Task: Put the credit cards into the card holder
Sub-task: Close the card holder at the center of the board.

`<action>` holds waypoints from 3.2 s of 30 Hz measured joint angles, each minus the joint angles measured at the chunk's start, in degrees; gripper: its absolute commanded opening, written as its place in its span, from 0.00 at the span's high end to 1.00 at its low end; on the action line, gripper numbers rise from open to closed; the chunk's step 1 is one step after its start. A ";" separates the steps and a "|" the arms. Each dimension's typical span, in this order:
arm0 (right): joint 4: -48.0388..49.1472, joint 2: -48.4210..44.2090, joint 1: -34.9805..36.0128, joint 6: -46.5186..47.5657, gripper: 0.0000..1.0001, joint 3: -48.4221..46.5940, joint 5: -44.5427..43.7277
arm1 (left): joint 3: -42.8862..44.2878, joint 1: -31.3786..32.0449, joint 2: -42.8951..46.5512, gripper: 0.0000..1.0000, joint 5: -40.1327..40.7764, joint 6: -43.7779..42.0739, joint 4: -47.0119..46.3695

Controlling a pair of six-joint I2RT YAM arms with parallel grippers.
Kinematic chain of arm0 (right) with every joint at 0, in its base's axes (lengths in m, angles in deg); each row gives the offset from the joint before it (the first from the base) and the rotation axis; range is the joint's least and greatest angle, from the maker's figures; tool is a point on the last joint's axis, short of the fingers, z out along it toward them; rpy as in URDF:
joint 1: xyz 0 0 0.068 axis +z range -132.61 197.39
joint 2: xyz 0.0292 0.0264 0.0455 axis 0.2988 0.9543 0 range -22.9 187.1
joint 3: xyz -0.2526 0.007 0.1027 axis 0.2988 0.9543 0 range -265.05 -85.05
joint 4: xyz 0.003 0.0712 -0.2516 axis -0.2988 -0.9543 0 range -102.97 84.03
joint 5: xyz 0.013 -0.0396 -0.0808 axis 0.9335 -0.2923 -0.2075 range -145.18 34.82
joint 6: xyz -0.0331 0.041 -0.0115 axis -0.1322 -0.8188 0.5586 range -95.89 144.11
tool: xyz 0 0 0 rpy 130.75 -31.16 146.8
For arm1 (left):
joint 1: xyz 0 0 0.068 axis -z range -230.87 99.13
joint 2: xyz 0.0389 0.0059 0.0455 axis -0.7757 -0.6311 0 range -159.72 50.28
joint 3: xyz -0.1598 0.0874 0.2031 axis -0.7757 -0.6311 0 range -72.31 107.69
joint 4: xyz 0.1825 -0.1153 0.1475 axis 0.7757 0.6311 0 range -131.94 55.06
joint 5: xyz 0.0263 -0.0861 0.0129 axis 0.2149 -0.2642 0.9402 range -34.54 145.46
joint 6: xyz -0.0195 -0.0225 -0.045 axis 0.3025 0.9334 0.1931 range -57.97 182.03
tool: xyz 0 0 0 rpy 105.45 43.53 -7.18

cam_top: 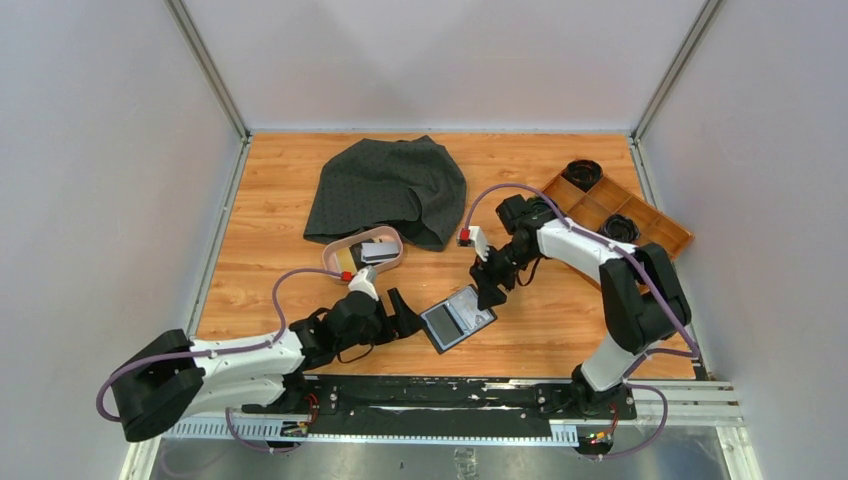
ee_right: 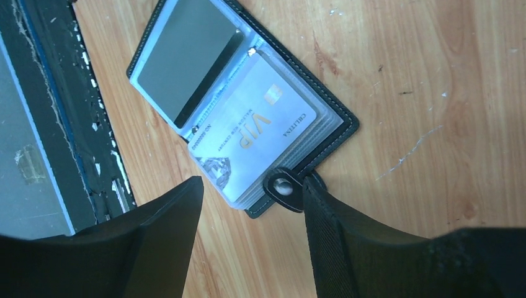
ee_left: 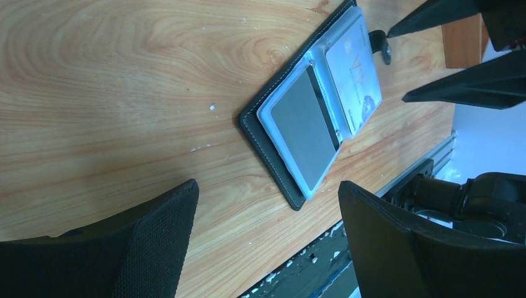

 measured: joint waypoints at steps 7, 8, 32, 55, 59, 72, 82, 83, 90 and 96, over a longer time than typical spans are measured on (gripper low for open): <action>-0.26 4.68 0.48 -3.13 0.36 -2.47 -4.13 | 1.03 0.87 -5.53 0.14 -0.76 1.99 -4.92; -0.31 5.22 0.50 -3.56 0.36 -2.75 -4.33 | 1.33 0.94 -6.62 0.16 -0.96 2.27 -5.70; 0.24 -11.69 0.57 0.22 0.35 -1.29 -0.94 | 3.69 1.95 -13.57 0.21 -1.27 3.98 -10.40; 3.19 4.15 5.64 -6.62 0.37 -1.68 -8.57 | -1.36 1.97 -12.81 0.26 0.37 9.81 -17.90; 3.67 5.33 5.64 -7.89 0.38 -2.01 -10.73 | -1.38 1.97 -14.67 0.28 0.15 10.97 -19.87; 2.78 7.45 5.64 -9.75 0.43 -4.20 -11.50 | -1.09 2.34 -19.39 0.30 -0.63 13.31 -25.55; 2.14 7.98 5.62 -9.79 0.44 -4.81 -11.52 | -2.32 2.45 -25.64 0.40 -1.95 13.64 -35.69; 2.12 8.00 5.62 -9.79 0.44 -4.83 -11.52 | -2.67 2.45 -26.16 0.41 -2.03 13.42 -37.00; 2.05 8.02 5.62 -9.79 0.44 -4.87 -11.41 | -4.15 2.47 -31.32 0.43 -2.99 12.63 -48.26; 2.10 8.11 5.62 -9.79 0.44 -4.90 -10.97 | -5.01 2.58 -39.98 0.44 -4.42 13.57 -62.07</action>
